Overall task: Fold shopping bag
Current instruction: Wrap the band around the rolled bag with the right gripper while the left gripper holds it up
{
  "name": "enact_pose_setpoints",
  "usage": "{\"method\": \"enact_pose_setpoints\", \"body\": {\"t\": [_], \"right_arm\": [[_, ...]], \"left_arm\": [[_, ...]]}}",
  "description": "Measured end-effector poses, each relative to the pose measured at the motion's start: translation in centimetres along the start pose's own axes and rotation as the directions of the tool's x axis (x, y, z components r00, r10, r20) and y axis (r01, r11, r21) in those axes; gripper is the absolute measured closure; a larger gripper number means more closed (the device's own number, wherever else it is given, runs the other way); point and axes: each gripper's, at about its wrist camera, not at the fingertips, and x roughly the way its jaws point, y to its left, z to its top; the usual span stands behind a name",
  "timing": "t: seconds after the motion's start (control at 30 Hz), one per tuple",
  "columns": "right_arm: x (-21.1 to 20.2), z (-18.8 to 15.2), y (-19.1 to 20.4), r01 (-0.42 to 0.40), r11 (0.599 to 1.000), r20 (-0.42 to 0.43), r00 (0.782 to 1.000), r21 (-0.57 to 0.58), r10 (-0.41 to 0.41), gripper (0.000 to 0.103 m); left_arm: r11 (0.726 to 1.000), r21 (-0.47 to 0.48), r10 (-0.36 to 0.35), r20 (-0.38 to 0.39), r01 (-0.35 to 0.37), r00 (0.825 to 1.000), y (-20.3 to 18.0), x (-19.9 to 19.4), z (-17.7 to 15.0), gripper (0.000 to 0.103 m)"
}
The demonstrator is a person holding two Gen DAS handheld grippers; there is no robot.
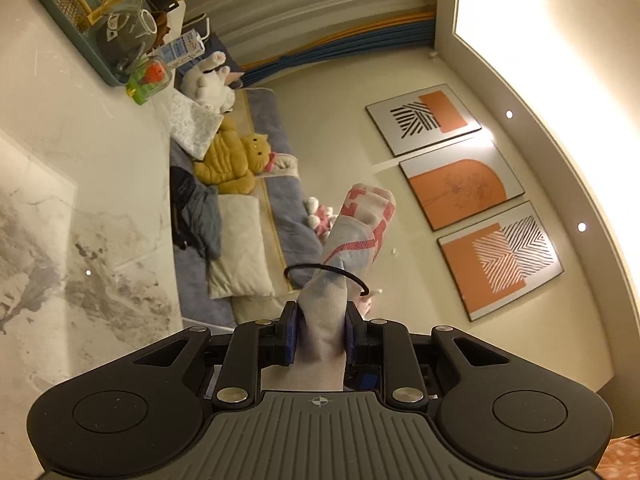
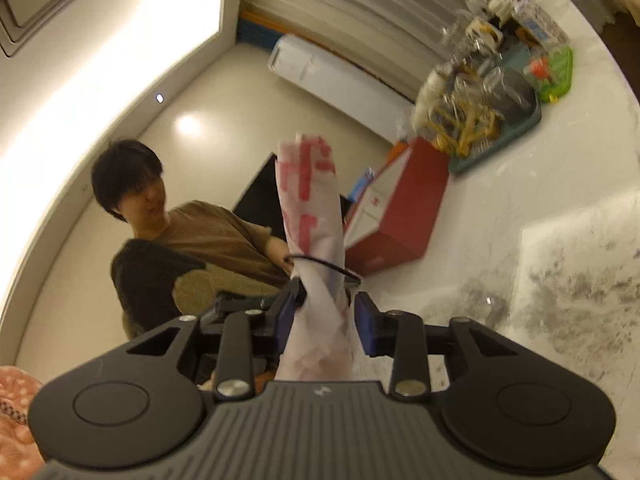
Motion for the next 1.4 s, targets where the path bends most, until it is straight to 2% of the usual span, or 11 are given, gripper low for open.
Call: {"method": "enact_pose_setpoints", "body": {"t": [0.07, 0.23, 0.3, 0.33, 0.37, 0.47, 0.7, 0.93, 1.2, 1.3, 1.4], "right_arm": [[-1.1, 0.3, 0.7, -0.037, 0.999, 0.051, 0.998, -0.023, 0.039, 0.039], [-0.8, 0.2, 2.0, -0.098, 0.994, 0.039, 0.994, -0.057, 0.1, 0.034], [-0.1, 0.0, 2.1, -0.191, 0.981, 0.021, 0.981, -0.037, 0.192, 0.045], [0.2, -0.1, 2.1, -0.247, 0.969, 0.016, 0.969, -0.025, 0.248, 0.071], [0.4, -0.3, 2.2, -0.292, 0.956, 0.019, 0.956, -0.016, 0.292, 0.079], [0.4, -0.5, 2.9, -0.379, 0.925, 0.048, 0.924, -0.003, 0.379, 0.081], [-1.2, 0.9, 5.6, -0.207, 0.973, 0.042, 0.976, -0.097, 0.212, 0.081], [-1.6, 1.4, 7.1, -0.156, 0.977, -0.028, 0.988, -0.149, 0.153, 0.081], [-1.2, 1.5, 8.9, -0.055, 0.969, -0.081, 0.996, -0.24, 0.036, 0.077], [-2.4, 1.5, 11.9, 0.096, 0.907, 0.009, 0.995, -0.41, -0.101, 0.064], [-3.4, 1.9, 14.9, 0.218, 0.809, 0.111, 0.976, -0.547, -0.188, 0.092]], "left_arm": [[0.998, -0.039, -0.056, 0.015, 0.057, 0.998, 0.0, 0.0, 0.2, 0.08], [0.962, -0.104, -0.253, 0.014, 0.253, 0.967, -0.8, 1.2, 0.2, 0.08], [0.929, -0.134, -0.344, 0.03, 0.345, 0.939, -1.0, 1.7, 0.0, 0.08], [0.91, -0.149, -0.384, 0.04, 0.386, 0.922, -1.0, 1.8, -0.1, 0.08], [0.892, -0.159, -0.423, 0.041, 0.424, 0.905, -1.1, 1.9, -0.1, 0.08], [0.86, -0.14, -0.492, 0.026, 0.49, 0.87, -1.8, 2.0, -0.3, 0.079], [0.956, 0.055, -0.286, -0.035, 0.287, 0.958, -4.7, 0.1, 0.9, 0.078], [0.962, 0.086, -0.254, -0.078, 0.261, 0.964, -5.7, 0.0, 1.3, 0.079], [0.981, 0.138, -0.128, -0.09, 0.14, 0.988, -7.7, 0.6, 2.2, 0.081], [0.987, 0.101, -0.118, -0.057, 0.124, 0.991, -6.8, 0.0, 2.5, 0.081], [0.988, 0.082, -0.127, -0.063, 0.132, 0.99, -6.2, -0.1, 2.5, 0.081]]}}
